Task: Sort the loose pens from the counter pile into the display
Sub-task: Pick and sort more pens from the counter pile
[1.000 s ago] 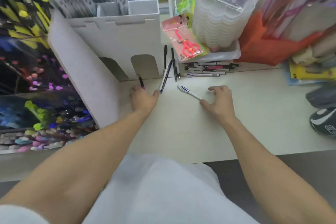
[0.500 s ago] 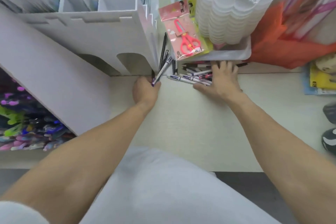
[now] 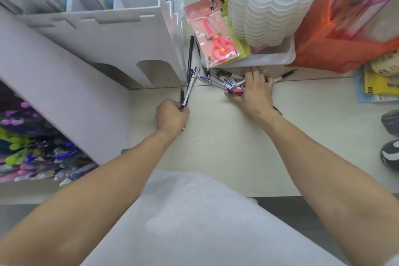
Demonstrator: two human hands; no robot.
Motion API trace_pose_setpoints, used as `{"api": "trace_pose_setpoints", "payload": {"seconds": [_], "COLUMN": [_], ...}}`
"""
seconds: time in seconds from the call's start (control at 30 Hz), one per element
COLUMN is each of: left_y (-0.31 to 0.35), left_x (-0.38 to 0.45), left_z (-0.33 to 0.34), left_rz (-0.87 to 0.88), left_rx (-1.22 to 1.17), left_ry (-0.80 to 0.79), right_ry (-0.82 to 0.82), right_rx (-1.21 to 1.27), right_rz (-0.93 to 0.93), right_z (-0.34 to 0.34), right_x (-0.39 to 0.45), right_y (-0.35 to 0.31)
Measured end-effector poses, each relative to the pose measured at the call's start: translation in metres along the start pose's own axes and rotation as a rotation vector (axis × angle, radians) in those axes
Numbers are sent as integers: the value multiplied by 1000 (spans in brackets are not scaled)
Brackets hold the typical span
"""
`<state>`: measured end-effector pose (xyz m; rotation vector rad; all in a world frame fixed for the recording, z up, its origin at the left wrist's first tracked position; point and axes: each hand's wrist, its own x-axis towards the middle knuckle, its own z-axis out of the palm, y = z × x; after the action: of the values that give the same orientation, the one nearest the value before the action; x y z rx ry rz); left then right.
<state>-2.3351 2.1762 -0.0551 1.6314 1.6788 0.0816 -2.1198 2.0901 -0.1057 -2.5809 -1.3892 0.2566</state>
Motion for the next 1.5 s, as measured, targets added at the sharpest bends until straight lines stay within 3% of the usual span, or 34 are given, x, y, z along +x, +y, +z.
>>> {"api": "trace_pose_setpoints", "payload": {"seconds": [0.27,0.4,0.53,0.7,0.83,0.93,1.03,1.07,1.2,1.3,1.4,1.5], "left_y": [-4,-6,-10,-21,-25,-21,-18,-17,-9,-3,4,6], "left_x": [-7,-16,-22,-33,-41,-45,-43,-42,-41,-41,-42,-45], "left_z": [0,2,9,22,17,18,28,31,36,37,41,45], "left_rz": [-3,1,-51,-114,-186,-151,-12,22,70,86,108,117], "left_rx": [-35,-59,-143,-205,-300,-194,26,74,199,292,397,449], "left_ry": [-41,-45,-101,-287,-413,-409,-283,-235,-142,-113,-129,-127], "right_ry": [-87,-29,-141,-330,-443,-560,-676,-652,-303,-427,-465,-297], "right_rx": [-72,-87,-125,480,731,838,1014,966,523,174,267,438], "right_rz": [115,48,12,263,318,332,351,333,196,22,3,124], "right_z": [-12,-6,-5,2,-16,-28,-34,-39,-49,-41,-34,-41], "right_x": [3,-18,-49,-83,-87,-94,-104,-107,-120,-133,-136,-123], "right_y": [-12,-25,-57,-105,-104,-92,-77,-69,-12,23,41,54]}}
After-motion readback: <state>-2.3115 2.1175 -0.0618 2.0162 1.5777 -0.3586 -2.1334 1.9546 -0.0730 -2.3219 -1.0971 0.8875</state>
